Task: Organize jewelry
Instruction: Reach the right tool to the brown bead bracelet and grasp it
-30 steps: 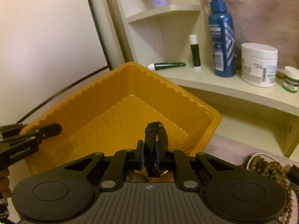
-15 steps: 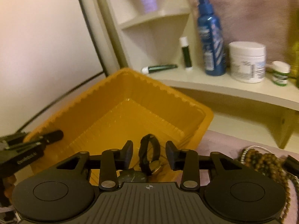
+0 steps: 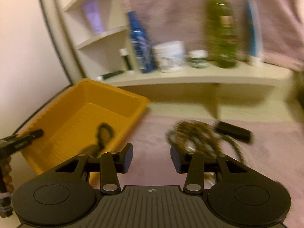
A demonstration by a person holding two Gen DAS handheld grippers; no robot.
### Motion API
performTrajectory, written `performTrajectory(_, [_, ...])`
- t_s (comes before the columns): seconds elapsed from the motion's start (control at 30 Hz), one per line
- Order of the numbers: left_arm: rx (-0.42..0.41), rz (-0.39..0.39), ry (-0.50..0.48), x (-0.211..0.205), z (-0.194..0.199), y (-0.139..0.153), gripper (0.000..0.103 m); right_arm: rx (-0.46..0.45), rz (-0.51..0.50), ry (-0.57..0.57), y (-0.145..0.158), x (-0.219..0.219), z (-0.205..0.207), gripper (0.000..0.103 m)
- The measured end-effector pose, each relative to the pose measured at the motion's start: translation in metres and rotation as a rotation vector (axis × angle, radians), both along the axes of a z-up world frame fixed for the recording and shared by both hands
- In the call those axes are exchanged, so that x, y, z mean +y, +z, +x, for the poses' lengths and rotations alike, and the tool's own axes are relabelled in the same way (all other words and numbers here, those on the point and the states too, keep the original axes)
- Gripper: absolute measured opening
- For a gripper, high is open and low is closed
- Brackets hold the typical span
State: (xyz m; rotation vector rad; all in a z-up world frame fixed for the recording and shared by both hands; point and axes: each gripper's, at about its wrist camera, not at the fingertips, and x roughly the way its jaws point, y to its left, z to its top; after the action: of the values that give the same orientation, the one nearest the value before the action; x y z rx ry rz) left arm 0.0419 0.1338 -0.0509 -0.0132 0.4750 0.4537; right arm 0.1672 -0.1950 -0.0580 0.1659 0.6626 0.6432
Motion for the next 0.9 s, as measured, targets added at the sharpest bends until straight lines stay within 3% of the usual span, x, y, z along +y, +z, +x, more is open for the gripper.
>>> performTrajectory(0.33, [0.006,0.007,-0.004,0.000,0.001,0.000,0.018,0.058,-0.111,-0.189,-0.021,-0.072,-0.018,0.044])
performTrajectory(0.5, [0.007,0.011,-0.004,-0.001,0.001,0.000,0.018,0.049,-0.194,-0.253,-0.026,-0.092,-0.018,0.044])
performTrajectory(0.73, [0.009,0.014,-0.006,-0.001,0.002,0.000,0.018,0.090,-0.228,-0.320,-0.037,-0.108,-0.006,0.044])
performTrajectory(0.77, [0.010,0.015,-0.006,-0.001,0.002,0.000,0.018,0.093,-0.241,-0.319,-0.038,-0.107,-0.004,0.042])
performTrajectory(0.87, [0.010,0.013,-0.006,-0.001,0.001,0.000,0.018,0.112,-0.272,-0.312,-0.042,-0.104,0.001,0.022])
performTrajectory(0.9, [0.009,0.013,-0.006,-0.001,0.001,0.000,0.018,0.112,-0.272,-0.312,-0.042,-0.104,0.001,0.020])
